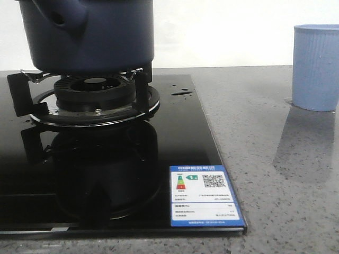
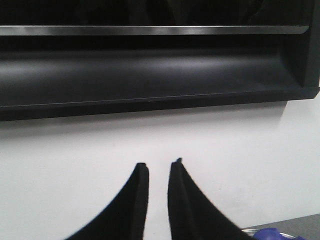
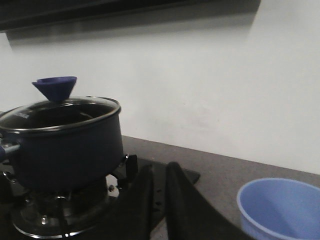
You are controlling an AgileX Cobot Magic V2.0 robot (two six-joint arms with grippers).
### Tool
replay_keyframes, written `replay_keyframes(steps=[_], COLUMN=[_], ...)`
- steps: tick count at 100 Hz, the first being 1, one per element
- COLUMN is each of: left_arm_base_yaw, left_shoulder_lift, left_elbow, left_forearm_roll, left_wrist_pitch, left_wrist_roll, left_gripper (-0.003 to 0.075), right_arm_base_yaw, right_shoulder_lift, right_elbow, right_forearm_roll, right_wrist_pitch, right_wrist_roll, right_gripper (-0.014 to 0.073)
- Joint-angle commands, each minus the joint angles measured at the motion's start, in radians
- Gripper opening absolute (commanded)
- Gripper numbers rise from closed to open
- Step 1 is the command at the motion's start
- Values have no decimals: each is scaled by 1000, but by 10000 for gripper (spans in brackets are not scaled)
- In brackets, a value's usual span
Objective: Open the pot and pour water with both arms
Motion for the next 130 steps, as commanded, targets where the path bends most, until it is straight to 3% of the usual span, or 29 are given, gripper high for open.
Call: replay_keyframes(steps=[1,26,57,130], left_arm_base_yaw=[7,7,7,7], left_shoulder_lift=[-52,-285,-556,-593], left_elbow=[14,288,604,652], left_forearm_roll=[23,11,-13,-13], left_wrist_pitch=[-51,-149,-154,-158], left_wrist_roll=[0,0,0,0], left_gripper=[-16,-16,-16,-16], right_arm_base_yaw=[-6,-6,-6,-6], right_shoulder_lift=[-13,-197,-398,-400], right_elbow=[-34,49,247,254], right_forearm_roll=[36,25,25,25], right_wrist_pitch=[-70,89,211,211], right_wrist_roll=[38,41,41,41], right_gripper=[-60,-60,-61,-61])
